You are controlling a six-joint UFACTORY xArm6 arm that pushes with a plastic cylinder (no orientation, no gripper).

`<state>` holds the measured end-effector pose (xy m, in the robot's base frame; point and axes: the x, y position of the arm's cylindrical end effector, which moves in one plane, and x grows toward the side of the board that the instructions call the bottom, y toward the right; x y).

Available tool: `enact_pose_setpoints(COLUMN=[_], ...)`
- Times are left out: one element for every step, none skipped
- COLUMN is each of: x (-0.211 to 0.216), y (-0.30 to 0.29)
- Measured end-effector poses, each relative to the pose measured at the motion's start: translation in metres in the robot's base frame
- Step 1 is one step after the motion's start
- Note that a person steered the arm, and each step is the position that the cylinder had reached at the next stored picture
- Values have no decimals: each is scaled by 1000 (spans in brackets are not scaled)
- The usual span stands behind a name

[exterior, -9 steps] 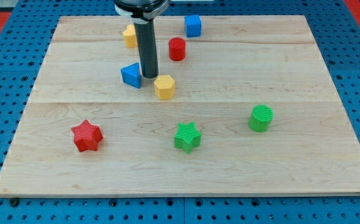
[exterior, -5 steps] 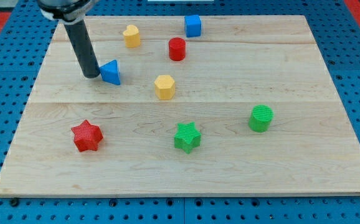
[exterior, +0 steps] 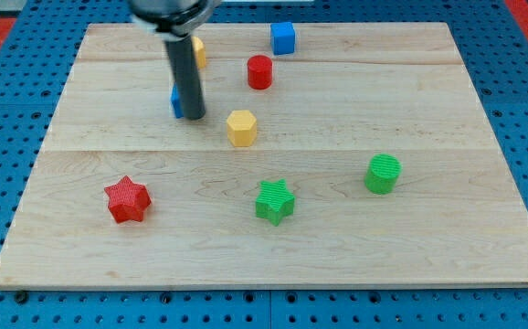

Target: Move the triangle right to the heart

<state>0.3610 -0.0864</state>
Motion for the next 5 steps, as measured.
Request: enact_pose_setpoints(x=[-7,20,2,-17,-76], y=[0,-19,-77,-24,-11])
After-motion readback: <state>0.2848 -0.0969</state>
